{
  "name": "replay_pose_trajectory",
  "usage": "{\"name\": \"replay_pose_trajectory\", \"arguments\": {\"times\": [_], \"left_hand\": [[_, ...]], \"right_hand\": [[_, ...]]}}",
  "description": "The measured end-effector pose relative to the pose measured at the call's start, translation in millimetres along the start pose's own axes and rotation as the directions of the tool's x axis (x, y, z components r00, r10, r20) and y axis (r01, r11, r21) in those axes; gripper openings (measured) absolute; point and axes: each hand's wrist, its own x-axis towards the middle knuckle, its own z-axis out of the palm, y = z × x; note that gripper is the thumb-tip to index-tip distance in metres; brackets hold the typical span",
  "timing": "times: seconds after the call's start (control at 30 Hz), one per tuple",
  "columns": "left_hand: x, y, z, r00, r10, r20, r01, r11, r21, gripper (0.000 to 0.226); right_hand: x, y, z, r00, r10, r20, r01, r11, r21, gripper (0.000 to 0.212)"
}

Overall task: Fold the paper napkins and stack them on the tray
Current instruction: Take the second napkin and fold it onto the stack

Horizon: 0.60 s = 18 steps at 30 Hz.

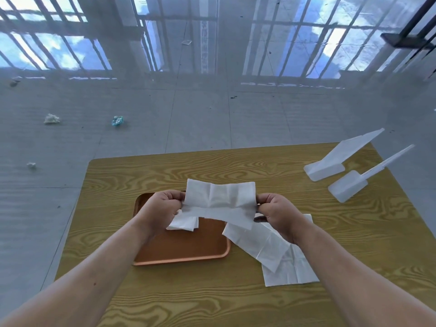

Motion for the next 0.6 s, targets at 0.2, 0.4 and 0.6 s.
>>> {"name": "replay_pose_trajectory", "arguments": {"times": [0.2, 0.4, 0.6], "left_hand": [[-9, 7, 1, 0.915, 0.393, 0.091, -0.323, 0.58, 0.748, 0.039], [-9, 8, 1, 0.821, 0.519, 0.238, -0.457, 0.345, 0.82, 0.064], [-4, 9, 7, 0.833, 0.535, 0.143, -0.456, 0.518, 0.724, 0.042]], "right_hand": [[-8, 7, -1, 0.982, -0.186, -0.034, 0.149, 0.875, -0.461, 0.063], [-15, 17, -4, 0.95, -0.312, -0.001, 0.21, 0.642, -0.737, 0.066], [-23, 15, -8, 0.94, -0.339, -0.049, 0.226, 0.721, -0.655, 0.06]]}}
